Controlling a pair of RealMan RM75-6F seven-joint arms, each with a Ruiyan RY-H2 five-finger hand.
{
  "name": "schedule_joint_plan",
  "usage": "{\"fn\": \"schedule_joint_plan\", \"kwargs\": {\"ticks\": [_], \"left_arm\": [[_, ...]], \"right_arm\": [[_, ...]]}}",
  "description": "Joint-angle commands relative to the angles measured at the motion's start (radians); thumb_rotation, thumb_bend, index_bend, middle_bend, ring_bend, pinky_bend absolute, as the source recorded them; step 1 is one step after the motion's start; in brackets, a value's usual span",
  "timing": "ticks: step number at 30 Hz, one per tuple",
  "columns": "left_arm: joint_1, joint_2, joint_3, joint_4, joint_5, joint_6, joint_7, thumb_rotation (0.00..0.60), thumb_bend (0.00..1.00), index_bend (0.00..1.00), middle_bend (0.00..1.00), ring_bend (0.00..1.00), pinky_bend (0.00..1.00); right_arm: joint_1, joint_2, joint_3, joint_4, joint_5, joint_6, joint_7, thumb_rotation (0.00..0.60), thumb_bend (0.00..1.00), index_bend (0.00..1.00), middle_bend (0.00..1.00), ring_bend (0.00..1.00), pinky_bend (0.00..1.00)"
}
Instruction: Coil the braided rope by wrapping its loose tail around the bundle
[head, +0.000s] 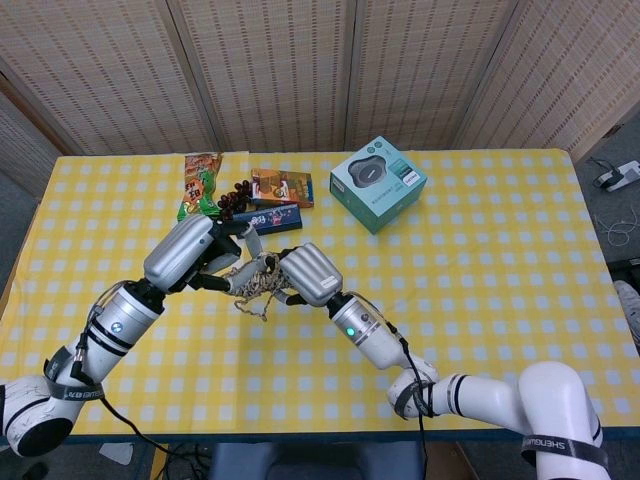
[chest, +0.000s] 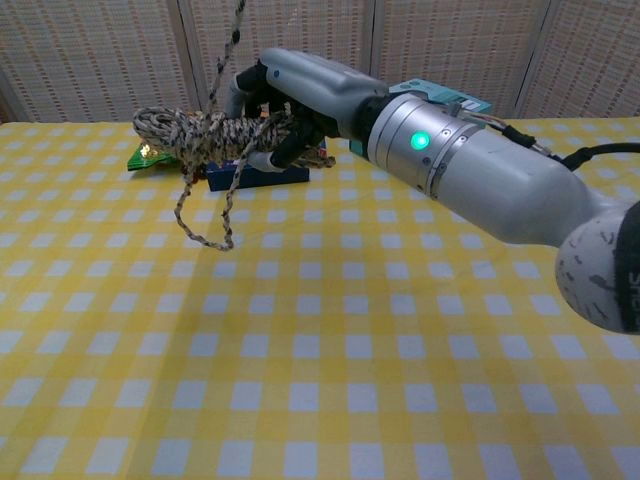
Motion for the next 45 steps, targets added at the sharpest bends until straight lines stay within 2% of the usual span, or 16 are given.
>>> {"fn": "schedule_joint_plan", "kwargs": {"ticks": [1,12,21,31,38,45], "left_arm": [[-0.033,-0.008,-0.021,-0.003,-0.059,-0.042,-0.02,0.571,0.43,0.72,1.0,1.0,1.0],[-0.071,-0.032,-0.04,0.025,-0.146,-0.079,-0.03,0.569,0.43,0.72,1.0,1.0,1.0],[-0.07,-0.045,-0.043,0.074,-0.221,-0.085,-0.038,0.572,0.43,0.71,1.0,1.0,1.0],[-0.025,-0.036,0.019,0.186,-0.284,-0.117,-0.009,0.585,0.43,0.71,1.0,1.0,1.0],[-0.002,-0.053,0.069,0.265,-0.327,-0.125,0.051,0.599,0.43,0.71,1.0,1.0,1.0],[0.023,-0.072,0.115,0.305,-0.332,-0.12,0.111,0.6,0.43,0.71,1.0,1.0,1.0]], "right_arm": [[0.011,-0.006,-0.015,0.012,-0.041,0.02,0.044,0.6,0.57,0.73,0.6,0.57,0.65],[0.019,-0.017,-0.069,0.09,-0.182,0.127,0.245,0.6,0.55,0.74,0.6,0.56,0.65],[-0.001,-0.02,-0.104,0.126,-0.236,0.219,0.4,0.6,0.52,0.75,0.6,0.57,0.65],[-0.05,0.032,-0.141,0.105,-0.303,0.361,0.555,0.6,0.49,0.77,0.62,0.57,0.65],[-0.077,0.043,-0.122,0.084,-0.329,0.478,0.611,0.6,0.49,0.79,0.63,0.57,0.65],[-0.092,0.059,-0.094,0.051,-0.323,0.533,0.643,0.6,0.49,0.79,0.63,0.57,0.65]]}}
